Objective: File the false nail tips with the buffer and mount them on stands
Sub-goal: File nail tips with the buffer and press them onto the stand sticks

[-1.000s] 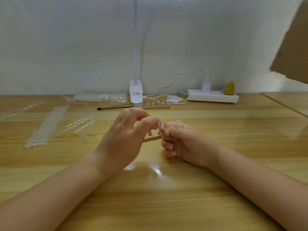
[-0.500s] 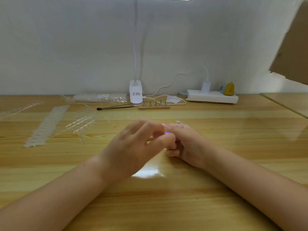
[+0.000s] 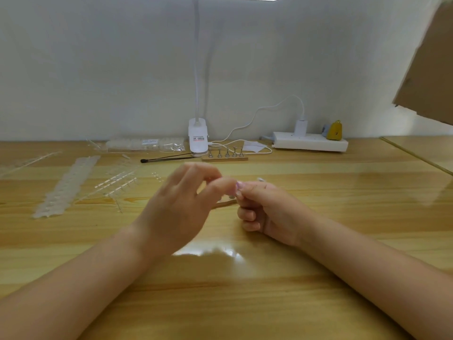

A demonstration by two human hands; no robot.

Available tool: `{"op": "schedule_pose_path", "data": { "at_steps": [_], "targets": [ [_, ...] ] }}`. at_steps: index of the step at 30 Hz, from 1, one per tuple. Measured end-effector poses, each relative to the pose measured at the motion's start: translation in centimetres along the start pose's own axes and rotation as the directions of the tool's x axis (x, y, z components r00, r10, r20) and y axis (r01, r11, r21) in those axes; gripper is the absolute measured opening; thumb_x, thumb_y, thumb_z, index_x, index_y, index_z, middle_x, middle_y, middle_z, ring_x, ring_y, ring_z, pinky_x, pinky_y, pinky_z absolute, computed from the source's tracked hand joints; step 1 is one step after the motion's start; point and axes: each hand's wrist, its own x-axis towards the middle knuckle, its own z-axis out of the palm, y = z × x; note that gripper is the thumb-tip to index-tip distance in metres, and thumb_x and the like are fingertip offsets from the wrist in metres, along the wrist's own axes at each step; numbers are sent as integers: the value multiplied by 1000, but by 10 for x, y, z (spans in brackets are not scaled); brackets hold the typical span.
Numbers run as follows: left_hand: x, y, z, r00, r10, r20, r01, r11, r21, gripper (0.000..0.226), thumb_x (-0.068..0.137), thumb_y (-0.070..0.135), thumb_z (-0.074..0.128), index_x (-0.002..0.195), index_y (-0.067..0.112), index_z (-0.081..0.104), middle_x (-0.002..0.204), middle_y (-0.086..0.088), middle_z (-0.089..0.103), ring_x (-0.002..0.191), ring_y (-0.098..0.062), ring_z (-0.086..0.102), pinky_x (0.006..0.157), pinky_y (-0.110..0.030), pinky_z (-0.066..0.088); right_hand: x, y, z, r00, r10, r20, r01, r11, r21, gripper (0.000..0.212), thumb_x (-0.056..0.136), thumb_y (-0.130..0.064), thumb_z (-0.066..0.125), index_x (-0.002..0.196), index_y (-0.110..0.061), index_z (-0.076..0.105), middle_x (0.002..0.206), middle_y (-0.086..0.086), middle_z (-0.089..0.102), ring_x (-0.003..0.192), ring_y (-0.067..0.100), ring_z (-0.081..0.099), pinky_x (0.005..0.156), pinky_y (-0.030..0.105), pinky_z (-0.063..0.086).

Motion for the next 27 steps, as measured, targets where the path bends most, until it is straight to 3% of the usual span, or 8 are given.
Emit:
{"op": "schedule_pose_path", "data": {
  "at_steps": [3, 5, 8, 13, 18, 20, 23, 27],
  "targets": [
    [-1, 16, 3, 988, 144, 53, -142, 989, -41, 22, 98, 9, 49, 115, 20, 53, 107, -2, 46, 90, -21, 50, 82, -31, 46, 0, 0, 1, 999, -17, 36, 19, 999, -50, 21, 99, -16, 44, 80, -12, 54, 61, -1, 35, 49, 7, 33, 42, 18, 28],
    [0, 9, 1, 993, 90, 80, -89, 996, -13, 21, 100, 9, 42, 115, 20, 51, 106, -4, 47, 89, -23, 51, 80, -34, 48, 0, -1, 0, 999, -11, 30, 12, 1000, -16, 19, 97, -19, 46, 80, -12, 53, 61, -3, 35, 49, 6, 34, 43, 17, 28],
    [1, -4, -1, 998, -66, 2, 66, 998, 23, 41, 83, -8, 64, 111, 19, 50, 98, -11, 58, 82, -27, 56, 77, -35, 49, 1, 0, -2, 1000, 2, -7, -2, 999, 33, 24, 96, -23, 48, 74, -15, 50, 60, -4, 32, 49, 7, 35, 43, 18, 29],
    [-1, 20, 2, 979, 198, 42, -195, 978, -78, 28, 94, 5, 54, 118, 21, 52, 110, -2, 46, 96, -20, 51, 91, -29, 43, 1, 1, -2, 997, -16, 80, 20, 999, -39, 22, 98, -21, 46, 81, -11, 55, 60, -2, 42, 51, 7, 37, 47, 21, 31],
    [0, -5, -2, 994, -106, 27, 107, 994, -11, 49, 79, -8, 69, 114, 20, 49, 101, -12, 57, 85, -28, 54, 80, -34, 46, 1, 2, -2, 999, -13, 42, 12, 1000, 19, 18, 85, -28, 53, 76, -14, 48, 66, -1, 32, 52, 8, 36, 44, 18, 29],
    [2, 6, -1, 1000, 2, -22, -3, 999, -53, 41, 85, -3, 65, 115, 21, 51, 106, -7, 53, 88, -24, 53, 83, -31, 45, 0, 1, -2, 998, -21, 62, 21, 1000, 6, 15, 90, -25, 50, 80, -13, 49, 64, -2, 35, 51, 8, 36, 45, 19, 29],
    [0, 21, 2, 985, 168, 42, -164, 983, -83, 29, 93, 7, 56, 117, 22, 52, 110, -1, 45, 95, -20, 51, 88, -30, 45, -1, 0, -1, 994, -18, 107, 24, 998, -57, 19, 98, -22, 43, 83, -12, 51, 62, -4, 43, 53, 7, 35, 49, 21, 30],
    [-1, -1, -1, 996, -81, 42, 83, 994, -69, 44, 82, -4, 69, 112, 22, 50, 102, -9, 55, 84, -27, 56, 80, -34, 45, 1, 0, -3, 999, 2, 48, -4, 999, 37, 19, 92, -25, 48, 77, -14, 47, 62, -3, 34, 53, 9, 36, 46, 19, 30]
  ]
}}
